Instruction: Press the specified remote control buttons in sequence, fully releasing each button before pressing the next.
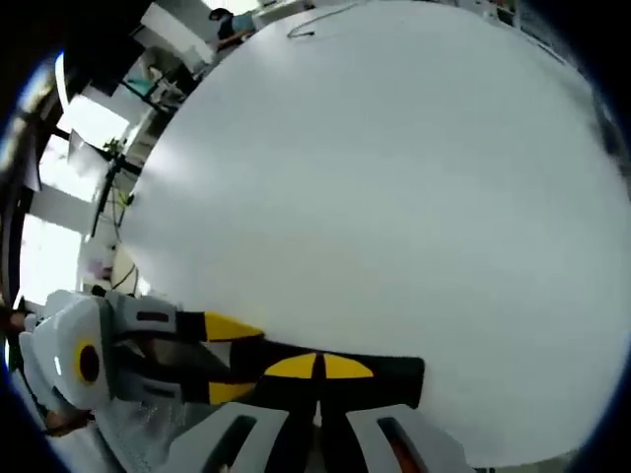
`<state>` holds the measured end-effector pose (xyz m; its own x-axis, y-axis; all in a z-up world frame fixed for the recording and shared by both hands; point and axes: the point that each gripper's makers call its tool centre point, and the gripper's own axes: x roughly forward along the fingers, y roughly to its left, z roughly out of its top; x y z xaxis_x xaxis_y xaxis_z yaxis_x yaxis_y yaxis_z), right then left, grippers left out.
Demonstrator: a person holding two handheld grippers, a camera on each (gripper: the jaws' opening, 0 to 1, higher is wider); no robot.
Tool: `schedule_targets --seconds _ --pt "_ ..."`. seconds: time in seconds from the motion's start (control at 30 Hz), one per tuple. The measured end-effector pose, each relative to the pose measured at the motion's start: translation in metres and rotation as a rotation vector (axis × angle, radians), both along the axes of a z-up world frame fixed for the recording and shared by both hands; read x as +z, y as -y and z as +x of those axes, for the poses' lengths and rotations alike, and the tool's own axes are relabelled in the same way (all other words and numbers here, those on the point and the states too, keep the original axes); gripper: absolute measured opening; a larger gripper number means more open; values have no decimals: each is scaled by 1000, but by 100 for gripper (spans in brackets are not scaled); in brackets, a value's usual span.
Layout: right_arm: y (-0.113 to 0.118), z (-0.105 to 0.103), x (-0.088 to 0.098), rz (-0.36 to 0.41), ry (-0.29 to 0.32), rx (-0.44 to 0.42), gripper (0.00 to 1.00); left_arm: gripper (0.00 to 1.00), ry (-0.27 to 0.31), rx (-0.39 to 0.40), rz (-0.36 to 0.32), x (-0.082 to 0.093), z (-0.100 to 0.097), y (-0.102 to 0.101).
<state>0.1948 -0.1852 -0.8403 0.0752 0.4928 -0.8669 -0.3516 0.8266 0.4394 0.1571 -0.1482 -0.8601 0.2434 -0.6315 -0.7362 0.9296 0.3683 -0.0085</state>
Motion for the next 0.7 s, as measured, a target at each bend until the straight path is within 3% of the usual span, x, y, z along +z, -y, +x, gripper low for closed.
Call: schedule_targets --seconds 0.2,0.7 --pt "3 -14 -3 2 -68 -3 0 24 3 -2 2 0 1 0" --pt "3 -18 -12 -24 -67 45 0 24 8 -4 -2 0 2 0"
